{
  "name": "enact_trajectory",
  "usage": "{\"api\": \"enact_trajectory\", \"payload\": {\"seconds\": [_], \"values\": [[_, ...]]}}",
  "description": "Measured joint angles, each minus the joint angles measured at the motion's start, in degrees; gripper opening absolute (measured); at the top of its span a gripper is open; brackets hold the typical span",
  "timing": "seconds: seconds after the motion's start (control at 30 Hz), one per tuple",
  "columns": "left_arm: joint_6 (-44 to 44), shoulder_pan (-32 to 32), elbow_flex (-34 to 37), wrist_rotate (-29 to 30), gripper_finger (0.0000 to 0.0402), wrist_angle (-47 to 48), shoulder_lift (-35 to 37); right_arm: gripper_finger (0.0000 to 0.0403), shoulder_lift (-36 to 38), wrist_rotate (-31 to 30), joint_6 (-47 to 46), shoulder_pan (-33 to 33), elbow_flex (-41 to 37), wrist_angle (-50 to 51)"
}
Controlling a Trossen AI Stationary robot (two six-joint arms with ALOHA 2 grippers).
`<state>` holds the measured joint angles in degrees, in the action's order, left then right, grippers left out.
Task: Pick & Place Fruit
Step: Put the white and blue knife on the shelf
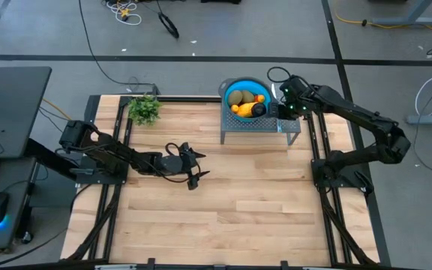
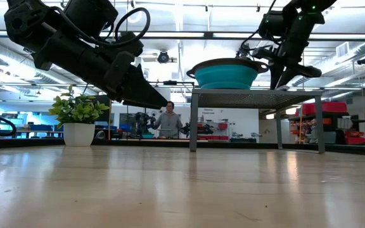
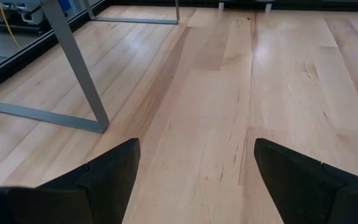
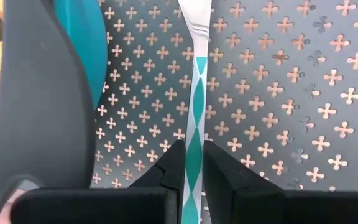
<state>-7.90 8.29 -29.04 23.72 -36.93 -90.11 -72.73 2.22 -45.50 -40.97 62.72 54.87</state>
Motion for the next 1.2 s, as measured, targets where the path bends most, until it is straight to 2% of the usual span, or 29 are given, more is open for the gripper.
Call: {"api": "enact_trajectory", "payload": {"seconds": [0.53, 0.8, 1.2], "values": [[0.0, 0.0, 0.0, -0.5, 0.0325, 0.1, 0.0, 0.0044, 0.1, -1.4, 0.4, -0.7, 0.0, 0.2], [0.0, 0.0, 0.0, -0.5, 0.0325, 0.2, 0.0, 0.0044, 1.6, -4.7, 0.4, -0.7, 0.0, 0.5], [-0.3, 0.3, 0.0, -0.9, 0.0325, 0.2, 0.0, 0.0047, 2.3, -5.2, 0.4, -0.7, -0.1, 0.6]]}}
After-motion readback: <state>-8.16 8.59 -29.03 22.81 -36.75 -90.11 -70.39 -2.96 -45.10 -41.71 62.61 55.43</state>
